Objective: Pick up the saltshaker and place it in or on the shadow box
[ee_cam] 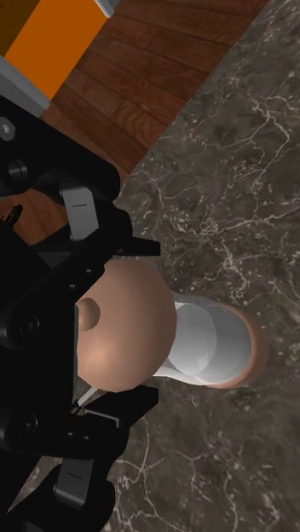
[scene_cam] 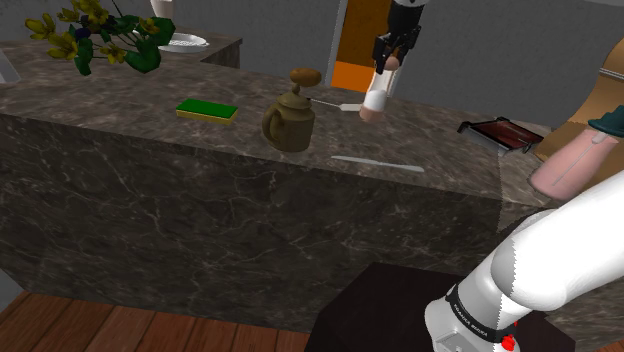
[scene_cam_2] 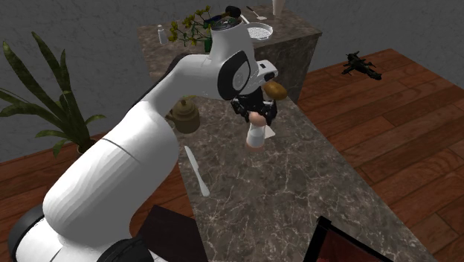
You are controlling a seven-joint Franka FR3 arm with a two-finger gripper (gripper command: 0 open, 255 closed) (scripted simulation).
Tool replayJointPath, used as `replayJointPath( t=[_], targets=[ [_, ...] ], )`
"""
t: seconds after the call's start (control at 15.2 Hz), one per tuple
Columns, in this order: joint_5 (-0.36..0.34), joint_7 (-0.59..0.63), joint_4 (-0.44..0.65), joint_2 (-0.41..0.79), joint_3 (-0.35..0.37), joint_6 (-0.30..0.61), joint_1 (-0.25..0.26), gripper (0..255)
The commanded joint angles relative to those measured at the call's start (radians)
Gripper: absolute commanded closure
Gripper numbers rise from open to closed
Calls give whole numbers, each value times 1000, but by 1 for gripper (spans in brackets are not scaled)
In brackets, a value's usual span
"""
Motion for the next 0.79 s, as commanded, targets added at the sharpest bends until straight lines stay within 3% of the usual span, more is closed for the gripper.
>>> replayJointPath(
  t=[0.0, 0.73],
  targets=[
    [2, -6, 33, 7, 1, -25, 0, 255],
    [8, -42, 241, 60, 5, -176, 1, 255]
  ],
)
